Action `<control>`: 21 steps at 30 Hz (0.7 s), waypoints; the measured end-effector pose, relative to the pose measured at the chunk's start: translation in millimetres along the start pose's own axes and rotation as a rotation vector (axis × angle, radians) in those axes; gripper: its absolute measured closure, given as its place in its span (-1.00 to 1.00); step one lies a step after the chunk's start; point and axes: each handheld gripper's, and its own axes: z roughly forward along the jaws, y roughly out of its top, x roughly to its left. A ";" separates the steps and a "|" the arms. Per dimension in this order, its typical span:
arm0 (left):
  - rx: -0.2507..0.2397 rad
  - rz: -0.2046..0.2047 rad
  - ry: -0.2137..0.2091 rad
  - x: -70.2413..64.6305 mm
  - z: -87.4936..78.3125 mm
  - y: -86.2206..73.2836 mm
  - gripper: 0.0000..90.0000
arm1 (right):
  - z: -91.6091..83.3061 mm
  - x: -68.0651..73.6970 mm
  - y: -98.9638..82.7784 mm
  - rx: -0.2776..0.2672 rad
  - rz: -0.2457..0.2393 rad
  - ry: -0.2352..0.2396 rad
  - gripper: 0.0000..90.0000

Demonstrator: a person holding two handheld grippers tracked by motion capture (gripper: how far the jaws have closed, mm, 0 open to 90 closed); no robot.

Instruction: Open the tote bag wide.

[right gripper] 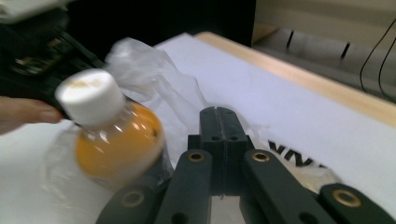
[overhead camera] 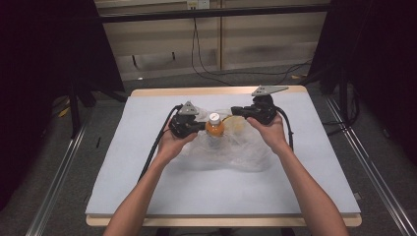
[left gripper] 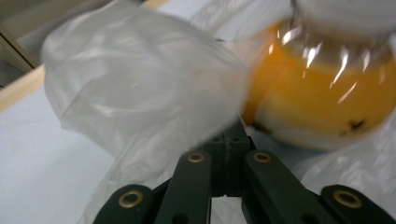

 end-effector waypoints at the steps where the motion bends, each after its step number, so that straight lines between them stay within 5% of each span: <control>1: 0.007 -0.008 -0.009 0.9 3.2 -3.6 1.00 | 5.9 -2.0 -4.6 0.027 0.000 -0.001 1.00; 8: 0.139 0.017 -0.028 -0.3 20.3 -28.9 1.00 | 31.2 -15.9 -38.9 0.196 0.023 -0.022 1.00; 10: 0.132 0.008 -0.015 -1.2 23.6 -36.3 1.00 | 32.4 -20.4 -47.5 0.243 0.026 -0.034 1.00; 12: 0.198 0.053 0.003 -0.2 24.5 -40.1 1.00 | 31.9 -24.4 -55.4 0.289 0.035 -0.033 1.00; 14: 0.191 0.038 0.013 0.6 23.0 -43.4 1.00 | 31.6 -25.6 -61.9 0.353 0.015 -0.046 1.00; 21: 0.305 0.062 0.026 20.3 1.3 -52.3 1.00 | 11.5 -24.7 -68.7 0.486 -0.019 -0.036 1.00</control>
